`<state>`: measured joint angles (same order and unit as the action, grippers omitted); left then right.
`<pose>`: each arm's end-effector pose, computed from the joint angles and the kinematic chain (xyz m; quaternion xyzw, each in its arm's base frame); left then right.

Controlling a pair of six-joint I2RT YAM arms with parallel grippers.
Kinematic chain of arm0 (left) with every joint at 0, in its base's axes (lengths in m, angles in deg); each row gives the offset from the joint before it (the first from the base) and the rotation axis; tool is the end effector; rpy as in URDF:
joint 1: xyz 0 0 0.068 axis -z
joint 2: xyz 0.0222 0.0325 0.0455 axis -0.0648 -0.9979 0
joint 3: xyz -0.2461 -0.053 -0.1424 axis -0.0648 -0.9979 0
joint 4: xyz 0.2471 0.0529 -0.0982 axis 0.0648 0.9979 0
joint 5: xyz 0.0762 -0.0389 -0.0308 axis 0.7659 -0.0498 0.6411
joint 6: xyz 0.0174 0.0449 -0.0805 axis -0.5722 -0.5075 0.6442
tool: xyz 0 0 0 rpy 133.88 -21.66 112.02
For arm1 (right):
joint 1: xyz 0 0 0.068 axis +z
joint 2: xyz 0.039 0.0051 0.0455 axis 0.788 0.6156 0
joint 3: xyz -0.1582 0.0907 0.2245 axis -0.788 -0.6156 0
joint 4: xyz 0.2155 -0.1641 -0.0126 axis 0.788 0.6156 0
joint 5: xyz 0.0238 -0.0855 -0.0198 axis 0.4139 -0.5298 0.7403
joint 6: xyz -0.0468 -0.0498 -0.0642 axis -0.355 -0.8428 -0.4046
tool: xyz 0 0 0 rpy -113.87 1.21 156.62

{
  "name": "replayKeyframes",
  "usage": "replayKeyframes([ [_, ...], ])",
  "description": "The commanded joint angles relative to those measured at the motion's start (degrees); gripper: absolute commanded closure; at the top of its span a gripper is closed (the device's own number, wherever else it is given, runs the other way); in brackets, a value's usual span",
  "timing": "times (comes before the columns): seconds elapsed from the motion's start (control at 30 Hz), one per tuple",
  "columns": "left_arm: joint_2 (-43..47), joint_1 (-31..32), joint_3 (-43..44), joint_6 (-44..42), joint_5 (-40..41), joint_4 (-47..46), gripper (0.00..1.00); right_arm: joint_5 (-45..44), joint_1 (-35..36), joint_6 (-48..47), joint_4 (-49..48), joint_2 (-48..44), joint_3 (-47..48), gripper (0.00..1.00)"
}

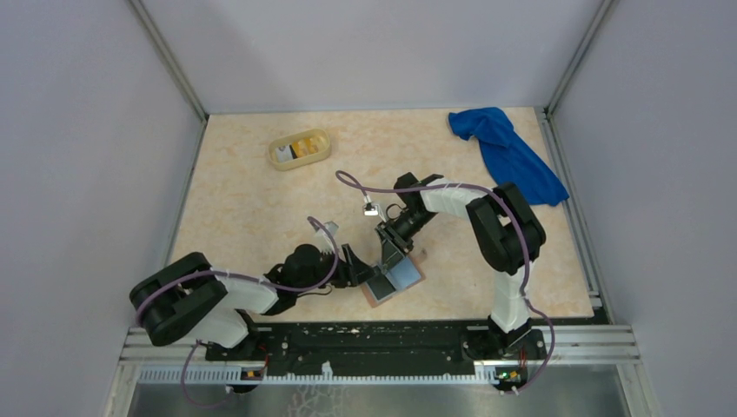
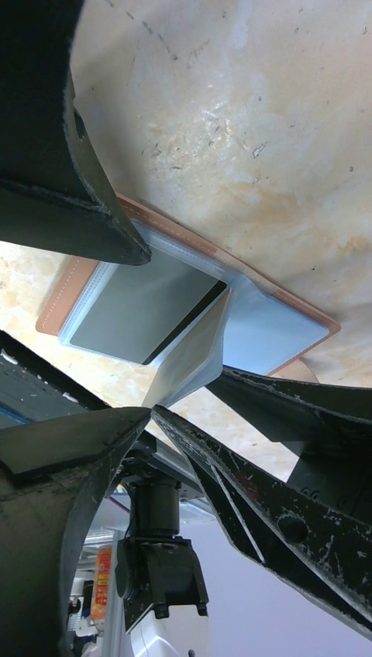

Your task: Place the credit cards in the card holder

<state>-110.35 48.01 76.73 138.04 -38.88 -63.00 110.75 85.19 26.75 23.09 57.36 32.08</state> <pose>0.1583 -0.2149 0.1177 0.0259 0.8219 -0.4733 0.3159 0.2523 0.2504 0.1344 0.4300 -0.7628 -0.4817 0.0351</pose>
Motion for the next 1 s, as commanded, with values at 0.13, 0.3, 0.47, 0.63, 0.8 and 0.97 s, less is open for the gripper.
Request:
replayKeyframes([
  [0.13, -2.6, 0.0, 2.5, 0.5, -0.2, -3.0, 0.26, 1.2, -0.1, -1.8, 0.2, 0.5, 2.2, 0.72],
  [0.3, -3.1, 0.0, 3.9, 0.5, 1.1, -0.2, 0.27, 1.1, -0.2, -1.9, 0.3, 0.6, 2.3, 0.74],
  [0.47, -3.2, 0.0, 5.1, 0.8, 4.0, 4.3, 0.36, 0.8, -0.2, -2.1, 0.6, 0.5, 2.4, 0.75],
  [0.63, -3.3, 0.0, 5.5, 0.6, 5.3, 5.1, 0.38, 0.4, -0.2, -2.3, 0.6, 0.5, 2.4, 0.75],
  [0.8, -2.9, 0.0, 5.3, 0.8, 5.4, 5.0, 0.38, 0.0, -0.2, -2.9, 1.1, 0.3, 2.7, 0.73],
  [0.97, -2.3, 0.0, 5.4, 0.4, 7.5, 5.6, 0.39, -1.1, -0.2, -2.7, 0.6, -0.1, 2.6, 0.72],
])
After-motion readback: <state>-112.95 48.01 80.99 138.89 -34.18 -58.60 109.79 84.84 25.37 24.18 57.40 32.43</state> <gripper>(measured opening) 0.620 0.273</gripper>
